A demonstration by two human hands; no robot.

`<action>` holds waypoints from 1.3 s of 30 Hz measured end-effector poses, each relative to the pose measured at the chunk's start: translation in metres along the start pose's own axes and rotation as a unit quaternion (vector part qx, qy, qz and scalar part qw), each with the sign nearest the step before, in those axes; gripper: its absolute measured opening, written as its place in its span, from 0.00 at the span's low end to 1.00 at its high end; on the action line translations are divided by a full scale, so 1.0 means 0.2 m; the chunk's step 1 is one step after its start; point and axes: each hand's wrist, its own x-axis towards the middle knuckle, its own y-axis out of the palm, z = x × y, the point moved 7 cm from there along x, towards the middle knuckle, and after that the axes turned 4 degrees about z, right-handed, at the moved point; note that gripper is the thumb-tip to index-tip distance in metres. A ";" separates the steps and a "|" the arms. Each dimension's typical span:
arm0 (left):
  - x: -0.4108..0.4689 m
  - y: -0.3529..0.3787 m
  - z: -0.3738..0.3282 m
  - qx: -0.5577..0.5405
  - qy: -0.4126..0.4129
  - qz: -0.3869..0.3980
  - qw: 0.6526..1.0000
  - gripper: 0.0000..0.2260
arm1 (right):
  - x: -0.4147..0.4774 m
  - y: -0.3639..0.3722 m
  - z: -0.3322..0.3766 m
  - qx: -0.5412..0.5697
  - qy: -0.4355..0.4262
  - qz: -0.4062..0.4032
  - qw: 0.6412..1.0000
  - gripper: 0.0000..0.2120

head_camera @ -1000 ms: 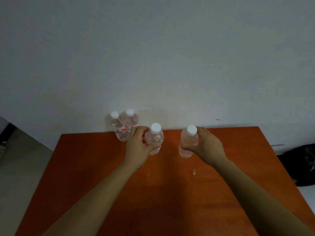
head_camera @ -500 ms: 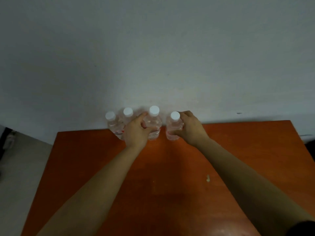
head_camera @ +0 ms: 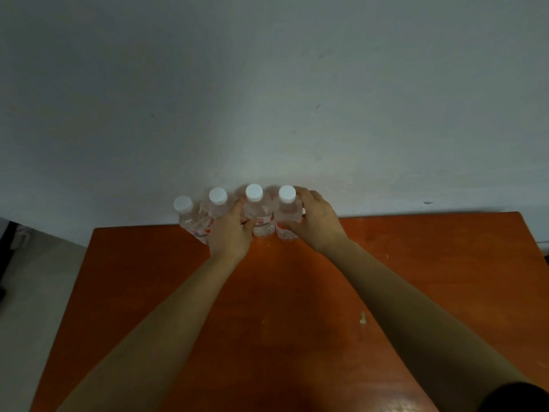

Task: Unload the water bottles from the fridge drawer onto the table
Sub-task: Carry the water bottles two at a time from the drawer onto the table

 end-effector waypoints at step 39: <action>-2.01 0.05 -1.75 0.145 0.477 -0.071 0.864 0.36 | -3.13 -1.14 -0.37 -0.307 0.283 -0.430 0.800 0.38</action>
